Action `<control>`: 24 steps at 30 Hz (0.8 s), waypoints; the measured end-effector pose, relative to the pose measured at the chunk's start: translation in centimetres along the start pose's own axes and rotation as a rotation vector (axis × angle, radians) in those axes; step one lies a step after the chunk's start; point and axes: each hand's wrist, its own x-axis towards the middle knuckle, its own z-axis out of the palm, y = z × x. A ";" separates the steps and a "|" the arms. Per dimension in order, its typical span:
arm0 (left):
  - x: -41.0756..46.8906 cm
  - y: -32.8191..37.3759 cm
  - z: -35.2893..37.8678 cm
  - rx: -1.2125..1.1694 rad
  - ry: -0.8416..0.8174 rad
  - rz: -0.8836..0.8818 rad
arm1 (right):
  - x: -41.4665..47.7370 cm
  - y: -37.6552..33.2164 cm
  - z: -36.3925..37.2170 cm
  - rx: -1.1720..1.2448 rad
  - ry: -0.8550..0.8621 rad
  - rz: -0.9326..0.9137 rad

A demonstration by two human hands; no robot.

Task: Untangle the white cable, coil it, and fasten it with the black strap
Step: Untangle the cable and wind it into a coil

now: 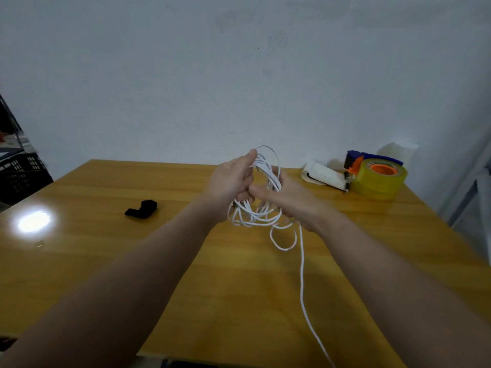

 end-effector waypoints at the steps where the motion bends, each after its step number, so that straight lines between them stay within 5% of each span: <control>1: 0.0 -0.1 0.0 0.024 0.008 0.003 | 0.2 0.2 0.2 -0.009 0.068 -0.032; 10: -1.1 -0.3 1.4 -0.038 -0.225 -0.048 | 1.2 1.6 -2.0 -0.057 0.436 -0.156; 16: -1.4 -0.2 1.4 -0.198 -0.347 -0.127 | 2.1 2.1 -2.6 0.029 0.255 -0.165; 19: -1.6 -0.1 1.8 -0.401 -0.263 -0.090 | 0.8 1.7 -2.5 0.003 0.094 -0.148; 24: -1.1 1.5 -0.2 -0.635 -0.134 -0.037 | 0.3 4.1 -3.3 -0.078 0.140 -0.045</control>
